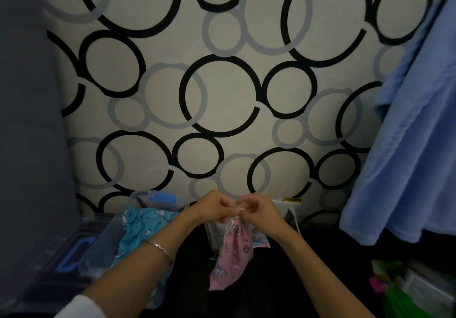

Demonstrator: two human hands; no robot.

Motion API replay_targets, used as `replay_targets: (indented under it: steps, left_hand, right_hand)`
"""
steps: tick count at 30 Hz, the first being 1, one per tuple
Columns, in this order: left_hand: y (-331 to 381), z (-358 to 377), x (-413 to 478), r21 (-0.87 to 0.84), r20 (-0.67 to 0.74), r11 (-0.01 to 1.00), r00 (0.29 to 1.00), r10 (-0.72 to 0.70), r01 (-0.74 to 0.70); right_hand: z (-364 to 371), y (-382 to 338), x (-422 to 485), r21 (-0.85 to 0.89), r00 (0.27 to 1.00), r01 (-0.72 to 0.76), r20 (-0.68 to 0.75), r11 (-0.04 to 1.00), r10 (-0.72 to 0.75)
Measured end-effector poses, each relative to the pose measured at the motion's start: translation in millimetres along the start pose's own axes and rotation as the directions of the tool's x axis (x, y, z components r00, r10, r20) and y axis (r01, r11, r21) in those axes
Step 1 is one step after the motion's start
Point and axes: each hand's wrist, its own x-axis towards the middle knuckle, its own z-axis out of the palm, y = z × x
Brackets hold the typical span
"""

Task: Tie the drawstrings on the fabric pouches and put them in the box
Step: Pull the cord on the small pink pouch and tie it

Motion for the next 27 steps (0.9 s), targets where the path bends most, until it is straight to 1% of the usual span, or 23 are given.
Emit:
replay_targets:
  steps: [2, 4, 9, 11, 12, 14, 16, 17, 19, 21, 23, 24, 25, 27]
  left_hand:
    - [0.6, -1.6, -0.8, 0.053, 0.040, 0.999, 0.999, 0.004, -0.006]
    - [0.6, -4.2, -1.5, 0.086, 0.057, 0.996, 0.998, 0.018, -0.023]
    - [1.7, -6.2, -2.6, 0.130, 0.030, 0.987, 0.995, 0.095, -0.098]
    - [3.3, -5.4, -3.6, 0.155, 0.011, 0.982, 0.994, 0.106, -0.107]
    - [4.0, -5.2, -3.8, 0.161, 0.002, 0.981, 0.994, 0.109, -0.108]
    - [4.8, -5.3, -3.6, 0.158, -0.005, 0.981, 0.993, 0.118, -0.116]
    - [6.0, -6.1, -3.2, 0.147, -0.006, 0.982, 0.993, 0.121, -0.119]
    - [5.9, -6.8, -2.8, 0.137, -0.007, 0.983, 0.993, 0.121, -0.119]
    - [6.2, -8.2, -3.2, 0.115, -0.005, 0.986, 0.992, 0.123, -0.121]
    - [6.1, -8.0, -3.4, 0.102, 0.002, 0.987, 0.992, 0.122, -0.122]
    - [4.5, -5.5, -2.8, 0.092, 0.008, 0.990, 0.995, 0.104, -0.104]
    - [3.7, -4.4, -2.7, 0.085, 0.013, 0.992, 0.996, 0.087, -0.088]
    - [3.3, -3.6, -2.7, 0.078, 0.019, 0.994, 0.997, 0.071, -0.073]
    - [2.5, -3.7, -4.0, 0.054, 0.029, 0.998, 0.999, 0.044, -0.045]
  right_hand:
    - [-0.6, -2.0, -0.2, -0.093, 0.999, 0.034, 0.037, 0.995, -0.031]
    - [-2.4, -5.6, -0.7, -0.126, 0.998, 0.026, 0.056, 0.992, -0.019]
    - [-4.8, -9.1, 1.6, -0.215, 0.996, 0.034, 0.093, 0.976, -0.014]
    - [-6.4, -8.2, 2.3, -0.207, 0.993, 0.016, 0.118, 0.978, 0.009]
    - [-6.6, -6.9, 2.2, -0.174, 0.990, 0.006, 0.139, 0.985, 0.019]
    - [-6.4, -4.6, 0.8, -0.044, 0.981, -0.047, 0.188, 0.998, 0.054]
    - [-5.5, -1.7, -2.0, 0.124, 0.965, -0.169, 0.222, 0.978, 0.139]
    - [-5.3, 0.6, -3.1, 0.216, 0.954, -0.230, 0.244, 0.949, 0.176]
    - [-5.8, 5.6, -4.1, 0.396, 0.929, -0.329, 0.298, 0.857, 0.220]
    - [-4.2, 6.4, -4.8, 0.522, 0.918, -0.378, 0.322, 0.764, 0.234]
    - [0.4, 3.6, -5.5, 0.580, 0.926, -0.374, 0.277, 0.723, 0.257]
    - [2.7, 1.1, -6.2, 0.578, 0.937, -0.350, 0.222, 0.737, 0.270]
    - [4.5, -0.4, -6.5, 0.550, 0.948, -0.316, 0.156, 0.773, 0.277]
    - [7.2, -4.8, -8.3, 0.434, 0.968, -0.239, 0.036, 0.869, 0.248]
